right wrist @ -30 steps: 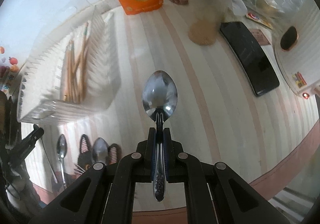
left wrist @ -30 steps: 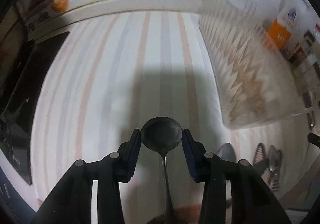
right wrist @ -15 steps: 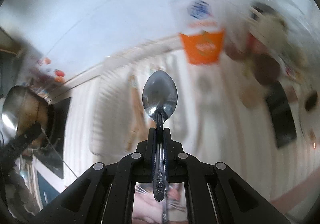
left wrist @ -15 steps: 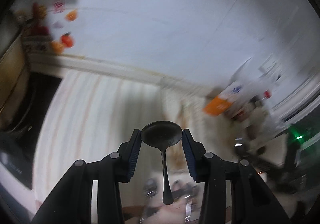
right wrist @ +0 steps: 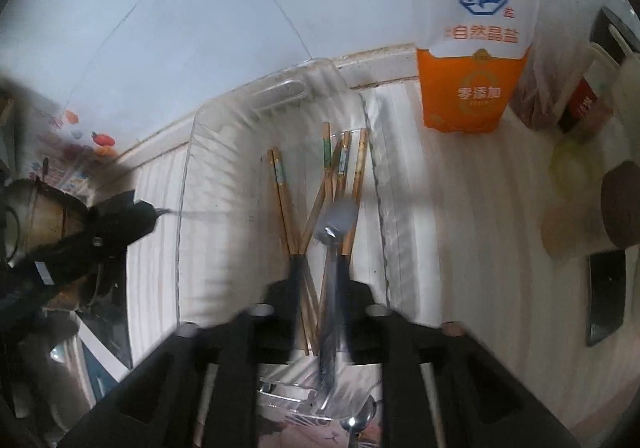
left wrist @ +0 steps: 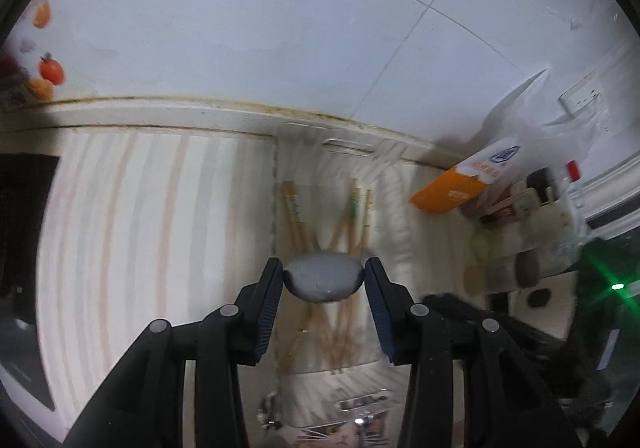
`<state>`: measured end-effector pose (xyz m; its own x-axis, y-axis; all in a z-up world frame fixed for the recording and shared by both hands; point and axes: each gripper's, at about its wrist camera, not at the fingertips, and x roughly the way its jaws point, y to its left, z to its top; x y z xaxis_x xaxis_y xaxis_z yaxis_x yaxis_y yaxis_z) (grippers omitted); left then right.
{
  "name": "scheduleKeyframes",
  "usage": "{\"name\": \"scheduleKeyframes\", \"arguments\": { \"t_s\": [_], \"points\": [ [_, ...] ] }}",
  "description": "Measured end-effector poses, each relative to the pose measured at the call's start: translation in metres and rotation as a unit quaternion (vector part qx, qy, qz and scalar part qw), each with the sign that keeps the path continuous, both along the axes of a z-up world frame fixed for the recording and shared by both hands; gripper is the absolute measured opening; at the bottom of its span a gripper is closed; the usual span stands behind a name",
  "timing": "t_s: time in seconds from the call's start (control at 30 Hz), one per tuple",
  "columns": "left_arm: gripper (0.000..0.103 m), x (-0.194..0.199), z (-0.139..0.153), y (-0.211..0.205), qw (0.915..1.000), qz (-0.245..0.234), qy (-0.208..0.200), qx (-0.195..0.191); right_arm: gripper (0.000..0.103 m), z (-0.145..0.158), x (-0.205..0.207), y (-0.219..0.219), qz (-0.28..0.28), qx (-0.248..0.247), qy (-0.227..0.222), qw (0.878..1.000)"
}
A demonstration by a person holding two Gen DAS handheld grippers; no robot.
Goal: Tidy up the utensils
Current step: 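Carry both spoons into the clear basket and open both tools, then grasp another spoon from the cat pad with each tool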
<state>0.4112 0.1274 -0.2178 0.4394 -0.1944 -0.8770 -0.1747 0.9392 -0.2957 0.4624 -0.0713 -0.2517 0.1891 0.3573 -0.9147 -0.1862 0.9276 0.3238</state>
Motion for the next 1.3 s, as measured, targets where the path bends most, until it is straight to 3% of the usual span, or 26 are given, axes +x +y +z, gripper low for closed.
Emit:
{"name": "scheduleKeyframes", "arguments": {
  "t_s": [0.1, 0.13, 0.27, 0.33, 0.5, 0.6, 0.67, 0.73, 0.8, 1.03, 1.1, 1.17, 1.2, 1.3],
  "points": [
    [0.045, -0.018, 0.009, 0.000, 0.9982, 0.027, -0.014, 0.051, 0.041, 0.012, -0.012, -0.013, -0.008, -0.004, -0.015, 1.000],
    [0.052, -0.025, 0.013, -0.001, 0.9968, 0.033, -0.025, 0.068, 0.042, 0.018, -0.021, -0.019, -0.010, -0.008, -0.026, 1.000],
    [0.095, -0.065, 0.026, 0.002, 0.9847, 0.077, -0.069, 0.141, 0.047, 0.023, -0.063, -0.040, -0.014, -0.028, -0.037, 0.999],
    [0.103, -0.086, 0.025, 0.007, 0.9816, 0.089, -0.082, 0.148, 0.049, 0.013, -0.085, -0.045, -0.008, -0.044, -0.022, 0.999],
    [0.103, -0.128, -0.007, 0.018, 0.9812, 0.097, -0.036, 0.163, 0.049, -0.051, -0.143, -0.045, 0.016, -0.064, 0.072, 0.995],
    [0.103, -0.151, -0.038, 0.021, 0.9765, 0.102, 0.014, 0.189, 0.049, -0.083, -0.161, -0.032, 0.034, -0.085, 0.093, 0.991],
    [0.103, -0.165, -0.063, 0.024, 0.9760, 0.100, 0.050, 0.187, 0.048, -0.097, -0.168, -0.020, 0.049, -0.100, 0.093, 0.989],
    [0.103, -0.178, -0.088, 0.025, 0.9772, 0.095, 0.082, 0.171, 0.033, -0.102, -0.174, -0.008, 0.068, -0.137, 0.066, 0.986],
    [0.102, -0.183, -0.105, 0.019, 0.9780, 0.080, 0.101, 0.164, 0.007, -0.103, -0.175, -0.002, 0.082, -0.173, 0.048, 0.980],
    [0.100, -0.170, -0.143, -0.018, 0.9833, 0.009, 0.127, 0.131, 0.007, -0.107, -0.164, -0.050, 0.048, -0.178, 0.063, 0.981],
    [0.093, -0.161, -0.149, -0.024, 0.9833, -0.004, 0.129, 0.129, 0.007, -0.108, -0.161, -0.060, 0.043, -0.175, 0.068, 0.981],
    [0.070, -0.153, -0.155, -0.029, 0.9818, -0.014, 0.134, 0.134, 0.007, -0.109, -0.159, -0.066, 0.039, -0.165, 0.074, 0.983],
    [0.069, -0.151, -0.157, -0.032, 0.9822, -0.019, 0.133, 0.131, 0.007, -0.110, -0.158, -0.067, 0.039, -0.162, 0.075, 0.983],
    [0.051, -0.146, -0.155, -0.032, 0.9841, -0.017, 0.128, 0.122, 0.007, -0.111, -0.157, -0.068, 0.039, -0.163, 0.075, 0.983]
  ]
}}
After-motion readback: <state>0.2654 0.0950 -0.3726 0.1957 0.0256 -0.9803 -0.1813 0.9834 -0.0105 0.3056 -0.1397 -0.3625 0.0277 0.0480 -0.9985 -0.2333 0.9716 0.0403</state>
